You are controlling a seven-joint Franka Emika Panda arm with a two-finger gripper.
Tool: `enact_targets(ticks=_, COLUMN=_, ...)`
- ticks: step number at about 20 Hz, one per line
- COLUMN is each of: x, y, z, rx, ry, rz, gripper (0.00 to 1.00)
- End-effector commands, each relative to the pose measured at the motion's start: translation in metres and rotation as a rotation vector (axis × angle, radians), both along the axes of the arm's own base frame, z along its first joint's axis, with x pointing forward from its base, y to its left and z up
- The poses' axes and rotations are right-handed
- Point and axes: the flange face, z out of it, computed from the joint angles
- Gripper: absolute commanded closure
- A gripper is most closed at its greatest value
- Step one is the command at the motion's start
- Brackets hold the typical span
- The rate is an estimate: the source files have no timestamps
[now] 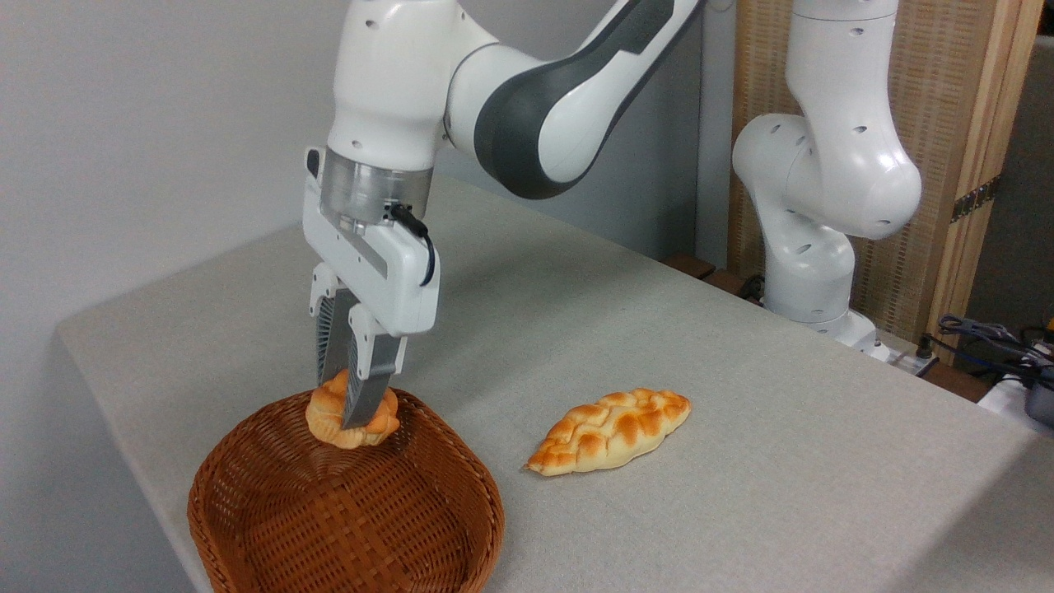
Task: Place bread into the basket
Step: 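Lower the bun into the basket, open the gripper and raise it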
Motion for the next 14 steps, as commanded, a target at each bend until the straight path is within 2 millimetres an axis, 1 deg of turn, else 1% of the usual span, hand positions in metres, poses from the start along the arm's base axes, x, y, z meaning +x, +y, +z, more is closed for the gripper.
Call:
enact_targets(ticks=1, x=0.006, y=0.000, z=-0.005, rx=-0.020, ry=0.003, rz=0.023, gripper=0.00)
enact_targets(ticks=3, x=0.007, y=-0.001, z=-0.010, rx=-0.019, ry=0.011, rz=0.023, gripper=0.00)
enact_targets(ticks=6, x=0.007, y=0.000, z=-0.007, rx=-0.023, ry=0.009, rz=0.033, gripper=0.00)
enact_targets(ticks=7, x=0.006, y=0.001, z=-0.003, rx=-0.029, ry=0.006, rz=0.047, gripper=0.00)
enact_targets(ticks=8, x=0.002, y=0.002, z=0.010, rx=-0.040, ry=0.003, rz=0.067, gripper=0.00)
enact_targets(ticks=10, x=-0.010, y=0.007, z=0.023, rx=-0.029, ry=0.081, rz=0.082, gripper=0.00)
enact_targets(ticks=11, x=-0.015, y=0.009, z=0.037, rx=-0.012, ry=0.120, rz=0.073, gripper=0.00)
enact_targets(ticks=13, x=-0.022, y=0.012, z=0.046, rx=0.020, ry=0.215, rz=0.062, gripper=0.00)
enact_targets(ticks=14, x=-0.024, y=0.019, z=0.046, rx=0.026, ry=0.250, rz=0.072, gripper=0.00)
